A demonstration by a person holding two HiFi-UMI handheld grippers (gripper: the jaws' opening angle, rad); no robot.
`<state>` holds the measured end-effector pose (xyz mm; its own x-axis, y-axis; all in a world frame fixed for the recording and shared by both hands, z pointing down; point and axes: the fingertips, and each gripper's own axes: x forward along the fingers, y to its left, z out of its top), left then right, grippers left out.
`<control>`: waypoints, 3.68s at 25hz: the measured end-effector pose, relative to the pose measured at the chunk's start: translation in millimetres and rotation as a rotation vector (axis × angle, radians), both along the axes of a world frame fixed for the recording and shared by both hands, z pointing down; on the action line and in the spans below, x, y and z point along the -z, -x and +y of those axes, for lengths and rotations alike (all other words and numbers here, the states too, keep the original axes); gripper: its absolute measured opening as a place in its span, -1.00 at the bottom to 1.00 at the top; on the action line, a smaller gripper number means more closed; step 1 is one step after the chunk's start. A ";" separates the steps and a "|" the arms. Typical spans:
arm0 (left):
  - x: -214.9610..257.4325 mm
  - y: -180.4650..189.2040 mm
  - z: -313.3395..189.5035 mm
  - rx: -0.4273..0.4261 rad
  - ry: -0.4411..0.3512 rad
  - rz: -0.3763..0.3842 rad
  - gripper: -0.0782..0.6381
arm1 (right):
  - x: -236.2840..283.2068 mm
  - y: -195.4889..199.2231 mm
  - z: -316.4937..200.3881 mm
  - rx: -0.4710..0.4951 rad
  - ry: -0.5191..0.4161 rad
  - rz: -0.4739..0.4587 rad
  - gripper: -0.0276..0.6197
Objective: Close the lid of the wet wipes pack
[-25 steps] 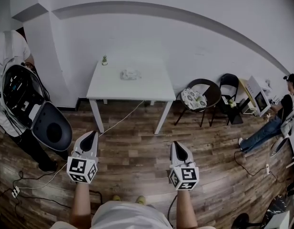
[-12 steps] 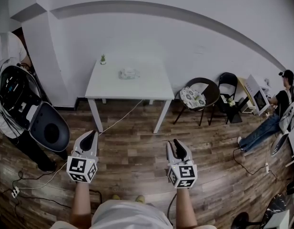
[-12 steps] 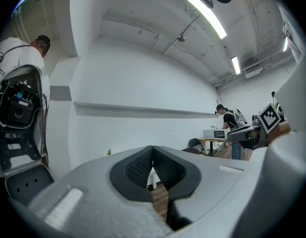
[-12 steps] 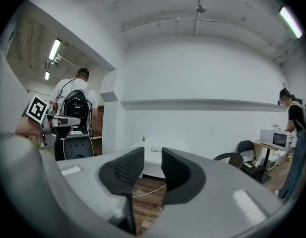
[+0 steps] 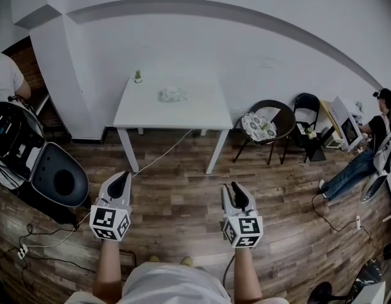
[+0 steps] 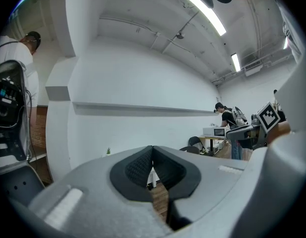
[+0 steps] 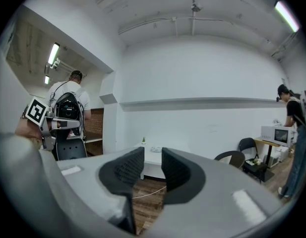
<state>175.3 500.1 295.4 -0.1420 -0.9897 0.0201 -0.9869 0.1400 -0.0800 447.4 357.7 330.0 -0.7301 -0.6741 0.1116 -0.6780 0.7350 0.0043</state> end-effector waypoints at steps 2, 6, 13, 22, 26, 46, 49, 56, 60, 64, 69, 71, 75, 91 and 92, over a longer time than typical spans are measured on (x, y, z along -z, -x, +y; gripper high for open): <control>-0.2 -5.7 -5.2 -0.002 0.003 -0.001 -0.77 | 0.0 -3.1 -4.2 0.004 0.003 -0.003 -0.56; 1.7 -32.7 -4.1 0.002 0.003 -0.004 -0.77 | 2.1 -25.5 -2.1 0.018 0.003 -0.009 -0.56; -3.0 -50.9 -28.6 0.016 -0.011 -0.014 -0.77 | -6.0 -39.7 -25.8 0.041 0.002 -0.015 -0.56; -18.4 -24.0 -66.9 0.040 0.003 -0.023 -0.77 | -24.0 -8.2 -71.8 0.079 0.031 -0.025 -0.56; -31.5 15.4 -99.7 0.047 0.022 -0.007 -0.77 | -33.4 32.2 -105.2 0.090 0.041 -0.010 -0.56; -29.8 276.4 -319.5 -0.039 0.043 0.035 -0.77 | -19.3 272.0 -303.5 -0.020 0.055 0.006 -0.56; -39.0 291.7 -340.9 -0.055 0.059 0.051 -0.77 | -22.3 289.2 -321.8 -0.024 0.064 0.022 -0.56; -59.0 324.7 -401.2 -0.062 0.080 0.073 -0.77 | -29.9 333.8 -386.7 -0.010 0.065 0.037 -0.56; -66.2 346.1 -452.2 -0.036 0.086 0.078 -0.77 | -36.1 359.6 -445.2 0.018 0.069 0.030 -0.56; -67.7 363.6 -513.1 0.000 0.103 0.079 -0.77 | -41.1 383.8 -514.8 0.060 0.083 0.037 -0.56; -69.6 382.1 -589.3 0.045 0.131 0.082 -0.77 | -45.9 416.1 -605.8 0.134 0.099 0.061 -0.56; -77.0 389.1 -613.1 0.071 0.151 0.097 -0.77 | -52.9 427.4 -636.7 0.160 0.118 0.068 -0.56; -91.8 400.3 -653.1 0.125 0.195 0.120 -0.77 | -69.4 454.1 -685.7 0.235 0.160 0.086 -0.56; -130.6 428.1 -726.2 0.154 0.296 0.161 -0.77 | -125.2 519.6 -748.3 0.365 0.288 0.135 -0.56; -135.6 430.5 -727.8 0.149 0.301 0.168 -0.77 | -128.2 522.3 -747.8 0.364 0.291 0.142 -0.56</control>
<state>-255.2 -227.8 431.0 -0.2540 -0.9047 0.3421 -0.9604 0.2779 0.0218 -74.9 -390.1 458.3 -0.8766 -0.3039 0.3731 -0.3842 0.9088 -0.1625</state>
